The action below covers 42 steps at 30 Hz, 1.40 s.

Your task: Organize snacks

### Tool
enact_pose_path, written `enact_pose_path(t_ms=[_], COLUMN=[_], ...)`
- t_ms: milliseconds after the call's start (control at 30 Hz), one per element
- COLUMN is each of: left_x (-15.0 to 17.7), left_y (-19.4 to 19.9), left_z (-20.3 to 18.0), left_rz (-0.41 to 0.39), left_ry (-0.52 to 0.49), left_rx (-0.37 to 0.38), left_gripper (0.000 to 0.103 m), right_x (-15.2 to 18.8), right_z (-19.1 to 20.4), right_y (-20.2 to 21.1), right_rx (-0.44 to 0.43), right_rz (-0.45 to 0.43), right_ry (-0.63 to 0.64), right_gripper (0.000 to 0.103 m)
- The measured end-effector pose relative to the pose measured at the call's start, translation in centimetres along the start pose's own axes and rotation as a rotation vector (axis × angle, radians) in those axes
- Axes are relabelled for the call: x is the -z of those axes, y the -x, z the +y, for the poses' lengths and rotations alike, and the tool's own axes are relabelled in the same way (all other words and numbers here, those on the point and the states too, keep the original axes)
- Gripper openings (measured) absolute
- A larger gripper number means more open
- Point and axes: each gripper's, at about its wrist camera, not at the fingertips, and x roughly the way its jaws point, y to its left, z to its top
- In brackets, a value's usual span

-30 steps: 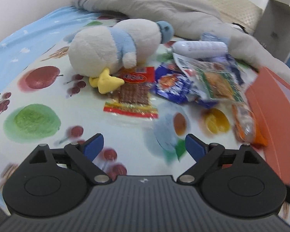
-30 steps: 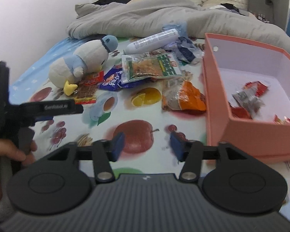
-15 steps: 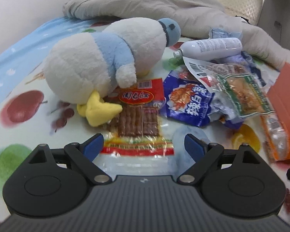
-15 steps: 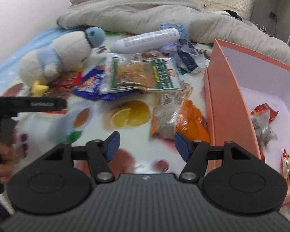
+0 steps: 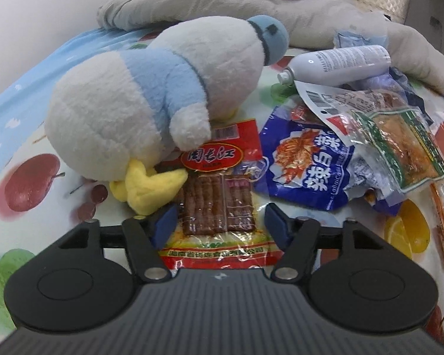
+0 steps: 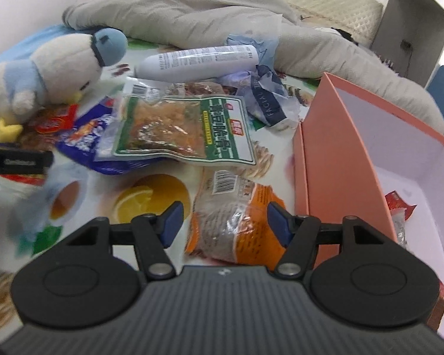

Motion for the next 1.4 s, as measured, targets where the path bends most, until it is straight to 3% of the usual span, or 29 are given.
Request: enact_pose_path(t_ms=[100, 333, 467, 767, 800, 867, 1167, 1367, 1400], left_x=[0.2, 0.3, 0.5, 2.5, 2.8, 3.7, 7.7, 7.2, 6.8], left_y=[0.5, 1.0, 1.7, 5.4, 5.7, 6.7, 11.8, 11.8, 11.2], left_z=[-0.5, -0.7, -0.6, -0.7, -0.7, -0.8, 0.2, 4.3, 5.1], left_rz=[0.0, 0.008, 0.023, 0.048, 0.054, 0.082, 0.101, 0.082, 0.098], left_ry=[-0.032, -0.042, -0.031, -0.022, -0.024, -0.032, 0.024, 0.209, 0.25], left_rx=[0.017, 0.049, 0.082, 0.148, 0.157, 0.174, 0.253, 0.301, 0.317], left_gripper=[0.06, 0.057, 0.056, 0.054, 0.047, 0.015, 0.015, 0.017, 0.023], right_x=[0.2, 0.8, 0.7, 1.9, 2.2, 2.9, 6.0, 5.1, 4.6], right_z=[0.2, 0.3, 0.1, 1.6, 1.8, 2.2, 3.1, 3.9, 4.3], right_y=[-0.7, -1.4, -0.6, 2.9, 3.4, 4.5, 9.6, 11.0, 11.0], right_rx=[0.031, 0.022, 0.016, -0.052, -0.062, -0.074, -0.142, -0.185, -0.193], right_rz=[0.01, 0.033, 0.016, 0.012, 0.015, 0.017, 0.021, -0.031, -0.04], right_ry=[0.017, -0.003, -0.016, 0.023, 0.028, 0.04, 0.046, 0.05, 0.058], right_gripper=[0.064, 0.065, 0.052, 0.047, 0.047, 0.047, 0.046, 0.046, 0.046])
